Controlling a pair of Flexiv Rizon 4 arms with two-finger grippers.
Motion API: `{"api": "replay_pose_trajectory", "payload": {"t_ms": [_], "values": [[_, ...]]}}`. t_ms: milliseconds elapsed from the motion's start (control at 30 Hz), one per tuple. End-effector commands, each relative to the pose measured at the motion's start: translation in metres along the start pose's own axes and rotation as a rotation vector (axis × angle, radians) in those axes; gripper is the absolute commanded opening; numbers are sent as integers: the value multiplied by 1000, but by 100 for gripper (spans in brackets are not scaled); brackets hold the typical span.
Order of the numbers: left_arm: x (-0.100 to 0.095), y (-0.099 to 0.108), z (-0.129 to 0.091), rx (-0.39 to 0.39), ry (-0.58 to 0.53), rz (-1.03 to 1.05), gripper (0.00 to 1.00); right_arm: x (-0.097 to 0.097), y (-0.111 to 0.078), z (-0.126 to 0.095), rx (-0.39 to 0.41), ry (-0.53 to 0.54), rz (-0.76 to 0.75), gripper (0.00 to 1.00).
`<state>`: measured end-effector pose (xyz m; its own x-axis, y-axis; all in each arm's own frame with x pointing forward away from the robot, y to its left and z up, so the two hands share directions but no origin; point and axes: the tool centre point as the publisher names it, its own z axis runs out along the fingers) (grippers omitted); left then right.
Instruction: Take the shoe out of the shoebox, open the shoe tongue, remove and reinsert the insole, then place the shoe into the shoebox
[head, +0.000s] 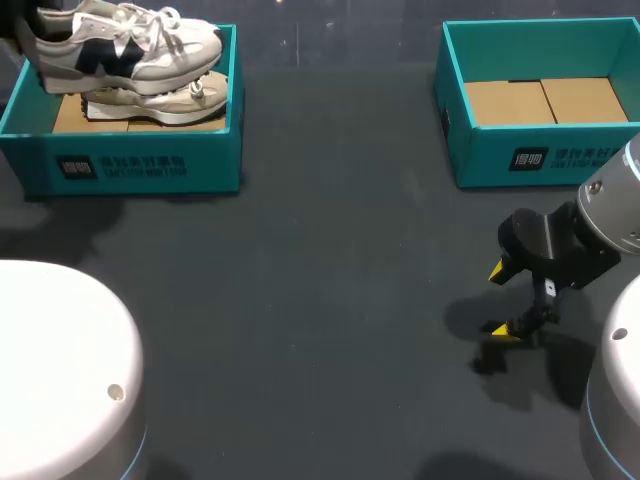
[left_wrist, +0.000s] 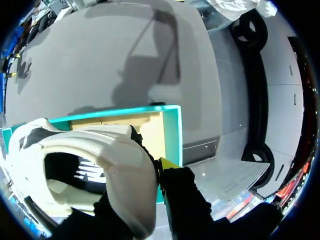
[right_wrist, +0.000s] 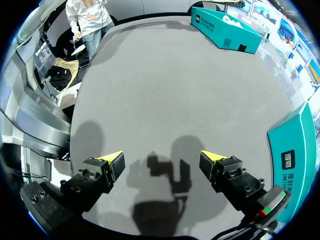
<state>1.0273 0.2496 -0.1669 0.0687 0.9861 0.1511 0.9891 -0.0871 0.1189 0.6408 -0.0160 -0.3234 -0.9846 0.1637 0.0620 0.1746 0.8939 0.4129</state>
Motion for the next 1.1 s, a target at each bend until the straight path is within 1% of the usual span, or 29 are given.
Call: {"api": "replay_pose_trajectory", "payload": {"t_ms": [33,200,267,367,467,667,1100], "values": [[-11,-5,-25,1,11,0,0,2,0,0,2,-3,0,100],[-26,-11,-52,0,42,-17,0,2,0,0,2,-3,0,100],[-33,-17,-62,3,44,-17,0,2,0,0,2,-3,0,100],[-49,-30,-71,-2,58,-20,0,2,0,0,2,-3,0,100],[-67,-48,-77,-8,69,-21,0,2,0,0,2,-3,0,100],[-107,-80,-84,6,74,-24,0,2,0,0,2,-3,0,100],[-198,-153,-79,52,98,-17,0,2,0,0,2,-3,0,100]]}}
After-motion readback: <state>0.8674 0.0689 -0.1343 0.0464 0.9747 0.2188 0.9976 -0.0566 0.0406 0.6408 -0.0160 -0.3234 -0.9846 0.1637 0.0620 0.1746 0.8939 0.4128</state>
